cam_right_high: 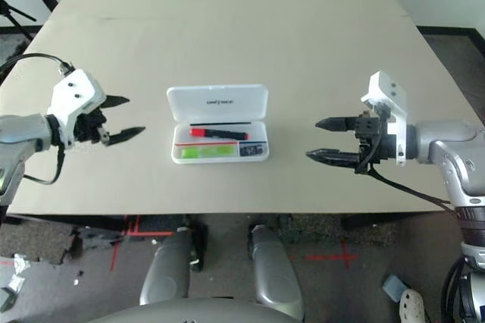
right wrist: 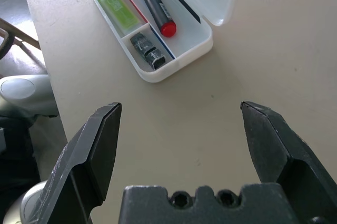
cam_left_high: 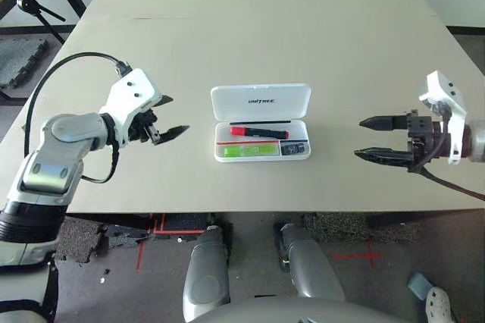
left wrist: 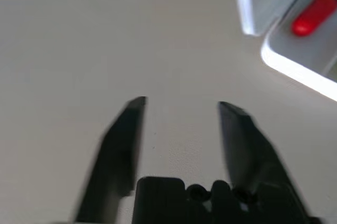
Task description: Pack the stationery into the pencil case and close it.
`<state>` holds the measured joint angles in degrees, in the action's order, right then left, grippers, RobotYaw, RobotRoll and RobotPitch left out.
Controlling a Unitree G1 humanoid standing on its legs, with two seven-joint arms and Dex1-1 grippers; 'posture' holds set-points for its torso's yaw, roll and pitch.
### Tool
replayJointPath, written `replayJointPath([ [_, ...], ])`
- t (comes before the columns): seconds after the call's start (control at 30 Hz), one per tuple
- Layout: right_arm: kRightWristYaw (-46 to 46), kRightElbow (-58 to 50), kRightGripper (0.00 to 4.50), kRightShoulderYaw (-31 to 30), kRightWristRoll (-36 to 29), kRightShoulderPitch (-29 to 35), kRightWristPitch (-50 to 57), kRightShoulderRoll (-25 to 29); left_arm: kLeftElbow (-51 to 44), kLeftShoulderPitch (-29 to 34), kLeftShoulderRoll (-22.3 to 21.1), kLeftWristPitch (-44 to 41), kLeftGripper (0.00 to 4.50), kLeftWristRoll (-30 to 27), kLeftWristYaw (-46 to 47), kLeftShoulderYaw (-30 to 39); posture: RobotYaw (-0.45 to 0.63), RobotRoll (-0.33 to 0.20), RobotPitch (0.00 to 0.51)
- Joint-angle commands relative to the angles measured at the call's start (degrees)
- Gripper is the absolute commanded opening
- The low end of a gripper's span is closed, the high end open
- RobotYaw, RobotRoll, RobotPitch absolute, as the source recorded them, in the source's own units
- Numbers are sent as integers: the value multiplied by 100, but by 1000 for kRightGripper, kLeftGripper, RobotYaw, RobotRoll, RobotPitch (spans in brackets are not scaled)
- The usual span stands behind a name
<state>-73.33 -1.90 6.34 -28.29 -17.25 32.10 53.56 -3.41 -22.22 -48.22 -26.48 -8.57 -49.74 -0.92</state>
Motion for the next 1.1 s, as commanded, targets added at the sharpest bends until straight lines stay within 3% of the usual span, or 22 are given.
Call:
replayJointPath([
  [0.03, 54, -97, 4500, 46, -92, 66, 72, -12, 207, -157, 202, -107, 1525, 227, 236, -213, -40, 0, 178],
  [0.17, 101, -160, 4500, 0, -122, 78, 102, -54, 484, -477, 642, -160, 22, 346, 552, -306, -42, 0, 180],
  [0.4, 188, -316, 4500, -48, -156, 141, 230, -61, 965, -779, 1087, -47, 22, 408, 782, -319, -52, 0, 184],
  [0.73, 257, -408, 4500, -86, -152, 223, 216, -109, 771, -896, 1673, -53, 22, 354, 794, -479, -59, 0, 189],
  [1.1, 299, -367, 4500, -129, -117, 221, 174, -145, -86, -620, 1542, -144, 22, -62, 107, -548, -59, 0, 190],
])
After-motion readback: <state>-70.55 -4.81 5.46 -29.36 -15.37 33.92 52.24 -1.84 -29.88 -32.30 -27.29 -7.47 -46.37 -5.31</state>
